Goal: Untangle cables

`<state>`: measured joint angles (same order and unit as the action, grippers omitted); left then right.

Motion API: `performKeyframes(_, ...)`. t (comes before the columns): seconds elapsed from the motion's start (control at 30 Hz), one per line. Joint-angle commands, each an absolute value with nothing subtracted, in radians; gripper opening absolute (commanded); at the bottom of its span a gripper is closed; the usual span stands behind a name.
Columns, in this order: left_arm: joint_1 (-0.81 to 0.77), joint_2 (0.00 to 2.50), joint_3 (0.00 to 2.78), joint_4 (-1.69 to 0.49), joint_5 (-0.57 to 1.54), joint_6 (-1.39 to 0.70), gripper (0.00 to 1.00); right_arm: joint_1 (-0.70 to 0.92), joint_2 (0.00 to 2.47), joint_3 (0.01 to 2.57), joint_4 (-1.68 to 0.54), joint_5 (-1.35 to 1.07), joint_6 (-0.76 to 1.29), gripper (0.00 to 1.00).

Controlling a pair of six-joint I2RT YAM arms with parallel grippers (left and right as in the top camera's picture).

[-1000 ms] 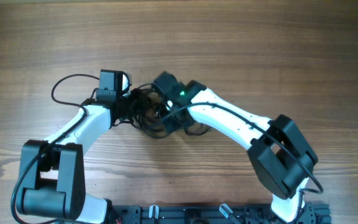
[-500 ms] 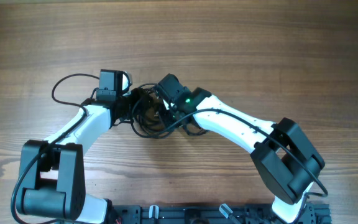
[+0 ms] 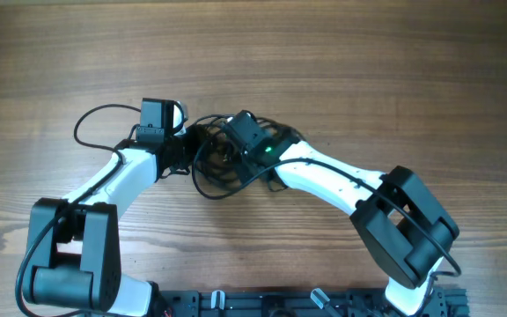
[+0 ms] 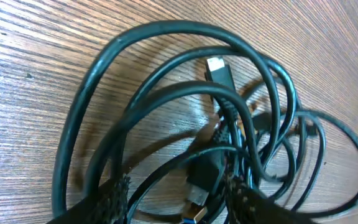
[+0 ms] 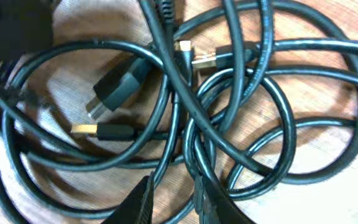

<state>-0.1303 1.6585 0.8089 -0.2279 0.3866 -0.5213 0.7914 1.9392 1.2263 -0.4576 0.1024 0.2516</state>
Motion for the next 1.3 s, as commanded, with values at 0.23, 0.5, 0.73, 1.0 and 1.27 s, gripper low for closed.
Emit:
performKeyframes(0.23,-0.128,1.56,0.825,-0.231,0.413,-0.445,0.61,0.782,1.933,1.283,-0.484,0.093,0.158,0.3)
performKeyframes(0.5,-0.109,1.4,0.825,-0.366,0.152,-0.501,0.54,0.788,1.938,1.19,-0.581,-0.171,0.656,0.14)
performKeyframes(0.73,0.019,1.401,0.825,-0.406,0.13,-0.51,0.47,0.872,1.94,1.084,-0.238,-0.36,0.812,0.11)
performKeyframes(1.0,0.043,1.401,0.825,-0.41,0.133,-0.51,0.41,0.857,1.915,1.19,-0.074,-0.356,0.64,0.05)
performKeyframes(1.27,0.041,1.401,0.825,-0.409,0.167,-0.51,0.14,0.585,1.927,1.346,-0.338,-0.078,0.41,0.04)
